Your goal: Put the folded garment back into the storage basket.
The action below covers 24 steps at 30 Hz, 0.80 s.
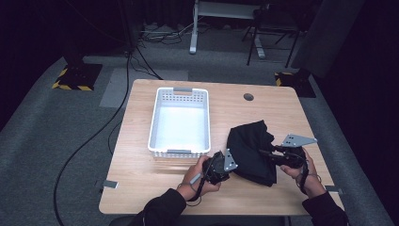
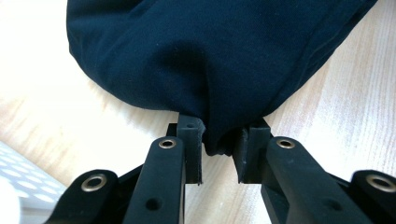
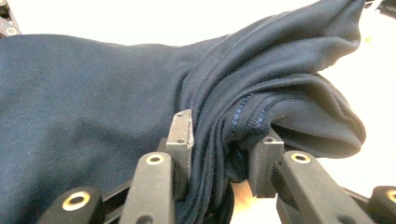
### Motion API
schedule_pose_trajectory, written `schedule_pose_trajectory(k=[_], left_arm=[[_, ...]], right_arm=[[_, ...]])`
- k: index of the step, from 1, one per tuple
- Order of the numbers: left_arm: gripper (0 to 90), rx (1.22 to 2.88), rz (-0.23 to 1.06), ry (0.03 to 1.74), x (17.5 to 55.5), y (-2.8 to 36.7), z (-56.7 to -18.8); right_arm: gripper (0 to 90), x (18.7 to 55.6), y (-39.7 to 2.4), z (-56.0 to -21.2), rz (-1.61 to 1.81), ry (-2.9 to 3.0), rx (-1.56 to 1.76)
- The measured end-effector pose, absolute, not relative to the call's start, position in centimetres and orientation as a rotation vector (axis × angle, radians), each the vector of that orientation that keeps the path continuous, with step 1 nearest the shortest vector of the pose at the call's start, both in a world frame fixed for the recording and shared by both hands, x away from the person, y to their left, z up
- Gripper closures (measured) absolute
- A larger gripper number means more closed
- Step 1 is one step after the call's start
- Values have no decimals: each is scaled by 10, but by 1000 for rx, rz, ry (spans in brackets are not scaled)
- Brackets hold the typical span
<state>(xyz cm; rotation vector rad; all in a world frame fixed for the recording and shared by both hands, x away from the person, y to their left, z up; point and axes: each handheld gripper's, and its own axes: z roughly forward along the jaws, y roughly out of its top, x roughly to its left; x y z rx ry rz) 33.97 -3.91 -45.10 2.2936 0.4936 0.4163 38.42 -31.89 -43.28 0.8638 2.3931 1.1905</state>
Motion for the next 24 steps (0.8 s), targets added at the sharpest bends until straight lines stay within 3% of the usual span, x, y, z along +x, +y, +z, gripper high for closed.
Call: schedule_pose_trajectory(k=[24], left_arm=[[757, 2256, 514, 508, 354, -28, -414]], right_arm=[[674, 395, -306, -390, 1201, 2319, 797]])
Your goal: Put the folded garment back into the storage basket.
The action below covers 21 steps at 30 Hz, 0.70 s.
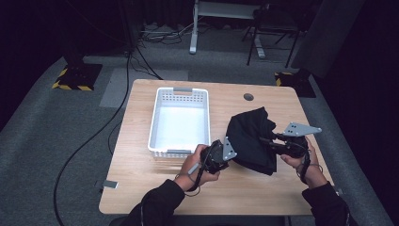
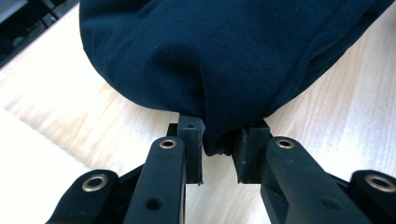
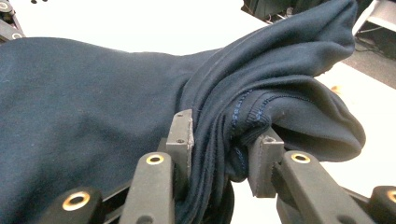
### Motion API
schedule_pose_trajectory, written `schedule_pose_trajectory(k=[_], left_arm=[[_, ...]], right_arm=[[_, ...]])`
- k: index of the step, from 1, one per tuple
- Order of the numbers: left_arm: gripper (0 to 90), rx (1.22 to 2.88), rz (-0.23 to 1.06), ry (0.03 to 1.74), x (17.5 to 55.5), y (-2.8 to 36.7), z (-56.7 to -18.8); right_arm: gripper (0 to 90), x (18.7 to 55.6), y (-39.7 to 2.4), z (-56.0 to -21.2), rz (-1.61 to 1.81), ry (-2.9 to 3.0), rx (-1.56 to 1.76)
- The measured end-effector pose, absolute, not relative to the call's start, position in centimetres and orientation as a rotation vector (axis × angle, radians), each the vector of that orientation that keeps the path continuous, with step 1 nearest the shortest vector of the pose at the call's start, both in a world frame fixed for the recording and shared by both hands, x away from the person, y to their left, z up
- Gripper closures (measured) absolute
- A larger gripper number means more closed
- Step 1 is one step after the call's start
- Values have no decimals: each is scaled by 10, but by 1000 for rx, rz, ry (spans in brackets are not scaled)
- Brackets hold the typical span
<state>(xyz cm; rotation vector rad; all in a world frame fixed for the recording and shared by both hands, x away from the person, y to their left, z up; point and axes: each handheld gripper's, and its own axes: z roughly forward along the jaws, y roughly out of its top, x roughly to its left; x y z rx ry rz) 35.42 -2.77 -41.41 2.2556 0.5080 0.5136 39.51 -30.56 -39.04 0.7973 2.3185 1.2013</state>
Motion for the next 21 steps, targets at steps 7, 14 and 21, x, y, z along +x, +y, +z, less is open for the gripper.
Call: schedule_pose_trajectory(k=[7, 14, 21], left_arm=[[757, 2232, 546, 539, 359, -14, -402], [754, 2210, 573, 587, 363, 2, -399], [754, 2193, 570, 641, 367, 16, -400]], right_arm=[[674, 404, -291, -376, 1207, 2309, 764], [673, 415, -272, -363, 1217, 2314, 729], [673, 423, -252, -356, 1206, 2320, 686]])
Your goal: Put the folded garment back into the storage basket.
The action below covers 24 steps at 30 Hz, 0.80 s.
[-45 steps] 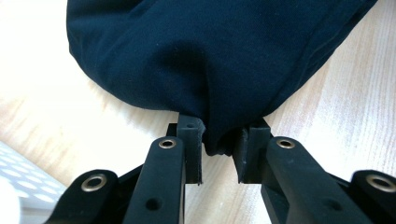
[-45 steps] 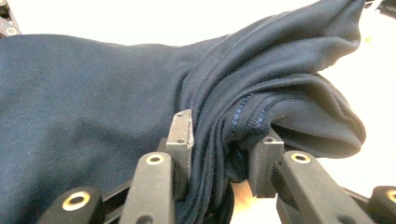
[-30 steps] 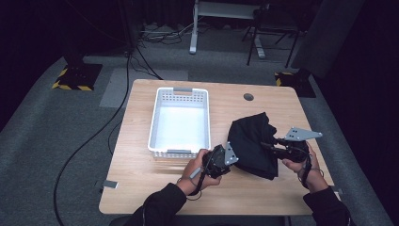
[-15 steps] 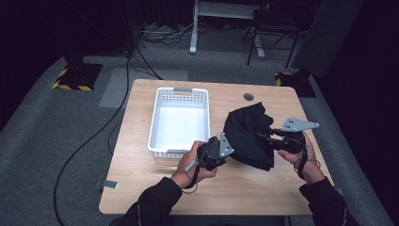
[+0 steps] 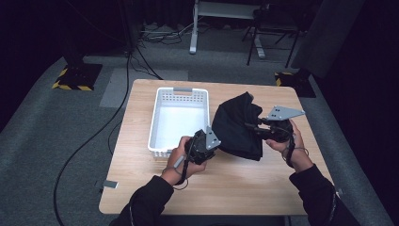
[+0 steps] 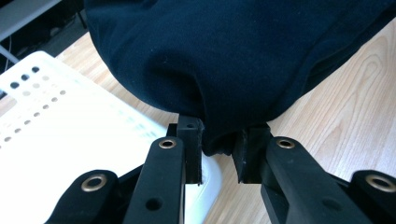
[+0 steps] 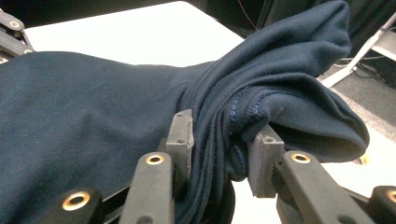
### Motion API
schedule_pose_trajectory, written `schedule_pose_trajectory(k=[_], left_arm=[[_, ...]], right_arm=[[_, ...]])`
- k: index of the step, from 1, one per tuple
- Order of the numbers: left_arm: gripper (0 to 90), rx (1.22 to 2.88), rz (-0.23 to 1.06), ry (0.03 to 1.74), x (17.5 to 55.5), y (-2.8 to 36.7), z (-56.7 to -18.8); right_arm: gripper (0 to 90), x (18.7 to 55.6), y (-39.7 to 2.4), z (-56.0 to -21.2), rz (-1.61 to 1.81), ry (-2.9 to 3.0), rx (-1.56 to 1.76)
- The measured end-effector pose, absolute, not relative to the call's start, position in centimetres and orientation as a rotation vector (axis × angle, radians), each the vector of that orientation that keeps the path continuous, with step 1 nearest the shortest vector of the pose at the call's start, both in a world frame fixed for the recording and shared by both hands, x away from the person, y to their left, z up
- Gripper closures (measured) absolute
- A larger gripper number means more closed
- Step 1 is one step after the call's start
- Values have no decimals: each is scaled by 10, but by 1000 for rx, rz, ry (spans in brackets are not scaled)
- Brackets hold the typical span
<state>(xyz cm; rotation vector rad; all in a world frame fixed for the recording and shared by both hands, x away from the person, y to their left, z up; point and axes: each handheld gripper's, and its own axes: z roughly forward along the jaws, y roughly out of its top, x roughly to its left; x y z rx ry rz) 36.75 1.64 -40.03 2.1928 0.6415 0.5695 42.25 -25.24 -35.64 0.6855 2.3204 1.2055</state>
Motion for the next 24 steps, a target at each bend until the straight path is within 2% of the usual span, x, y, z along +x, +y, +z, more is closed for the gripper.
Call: schedule_pose_trajectory(k=[24], left_arm=[[750, 2143, 626, 804, 374, 68, -402]], right_arm=[[673, 452, -183, -342, 1194, 2372, 565]])
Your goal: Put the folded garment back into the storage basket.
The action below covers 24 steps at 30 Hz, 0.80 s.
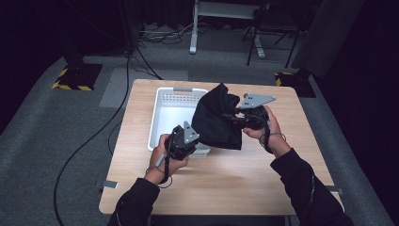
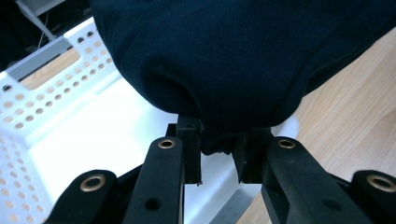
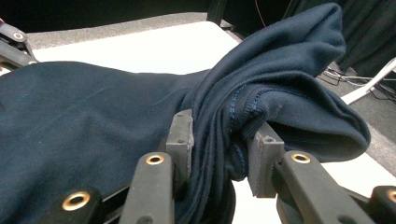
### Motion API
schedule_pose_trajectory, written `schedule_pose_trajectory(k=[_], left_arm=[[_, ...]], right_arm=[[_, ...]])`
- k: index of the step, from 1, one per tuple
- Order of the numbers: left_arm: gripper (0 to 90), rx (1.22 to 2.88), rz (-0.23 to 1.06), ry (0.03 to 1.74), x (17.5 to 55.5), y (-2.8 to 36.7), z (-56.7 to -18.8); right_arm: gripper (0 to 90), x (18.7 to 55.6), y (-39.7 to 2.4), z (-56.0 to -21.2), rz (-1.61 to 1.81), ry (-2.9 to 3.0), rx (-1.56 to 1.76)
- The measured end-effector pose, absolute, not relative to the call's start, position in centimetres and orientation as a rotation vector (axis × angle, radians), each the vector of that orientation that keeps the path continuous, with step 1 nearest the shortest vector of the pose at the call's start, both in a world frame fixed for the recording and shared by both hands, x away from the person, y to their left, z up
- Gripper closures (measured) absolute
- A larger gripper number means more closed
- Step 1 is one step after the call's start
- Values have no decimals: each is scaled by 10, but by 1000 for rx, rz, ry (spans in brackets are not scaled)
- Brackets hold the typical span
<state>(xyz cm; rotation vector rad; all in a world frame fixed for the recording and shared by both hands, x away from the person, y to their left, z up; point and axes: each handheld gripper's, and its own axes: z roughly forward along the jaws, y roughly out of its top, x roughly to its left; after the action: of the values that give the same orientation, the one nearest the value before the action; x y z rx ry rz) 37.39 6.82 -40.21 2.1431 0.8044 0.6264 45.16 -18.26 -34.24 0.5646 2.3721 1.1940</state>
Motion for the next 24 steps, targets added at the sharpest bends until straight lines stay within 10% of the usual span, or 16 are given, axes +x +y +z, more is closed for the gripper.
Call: schedule_pose_trajectory(k=[24], left_arm=[[749, 2068, 637, 953, 376, 112, -417]], right_arm=[[672, 471, -125, -351, 1172, 2445, 481]])
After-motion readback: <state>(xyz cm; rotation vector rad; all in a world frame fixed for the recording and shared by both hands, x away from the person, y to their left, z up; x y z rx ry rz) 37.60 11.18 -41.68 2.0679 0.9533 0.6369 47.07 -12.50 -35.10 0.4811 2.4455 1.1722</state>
